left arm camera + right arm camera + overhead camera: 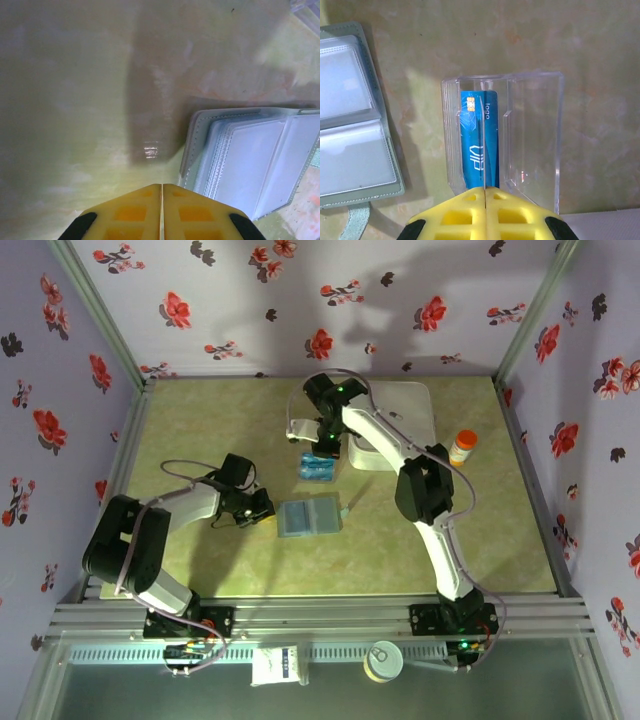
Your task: Take the credit cards out of the card holder
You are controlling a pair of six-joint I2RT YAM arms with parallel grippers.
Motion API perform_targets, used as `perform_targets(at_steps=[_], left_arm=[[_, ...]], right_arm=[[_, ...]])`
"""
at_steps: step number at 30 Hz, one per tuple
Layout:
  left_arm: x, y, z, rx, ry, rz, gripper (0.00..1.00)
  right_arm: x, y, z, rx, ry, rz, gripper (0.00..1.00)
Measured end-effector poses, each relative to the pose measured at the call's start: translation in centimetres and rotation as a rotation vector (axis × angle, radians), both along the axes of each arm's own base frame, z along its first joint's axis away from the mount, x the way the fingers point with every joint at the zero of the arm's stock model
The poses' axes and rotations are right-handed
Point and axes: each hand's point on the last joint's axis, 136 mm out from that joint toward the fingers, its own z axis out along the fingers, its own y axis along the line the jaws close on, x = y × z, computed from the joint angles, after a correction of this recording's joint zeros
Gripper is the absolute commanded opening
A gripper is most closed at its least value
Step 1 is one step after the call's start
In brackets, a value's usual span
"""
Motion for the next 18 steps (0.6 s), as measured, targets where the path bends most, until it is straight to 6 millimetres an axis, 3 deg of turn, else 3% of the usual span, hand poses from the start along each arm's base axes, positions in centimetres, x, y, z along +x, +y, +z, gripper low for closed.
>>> perform_targets(at_steps=[12, 18], left_arm=[[-0.1, 0.1, -0.4, 0.006, 0.013, 0.000, 0.09], [0.0, 0.0, -0.3, 0.005, 0.010, 0.000, 0.09]], right_arm=[[0.2, -0.2, -1.7, -0.002, 0.047, -0.003, 0.00], [0.2, -0.3, -2.3, -0.011, 0.058, -0.008, 0.18]])
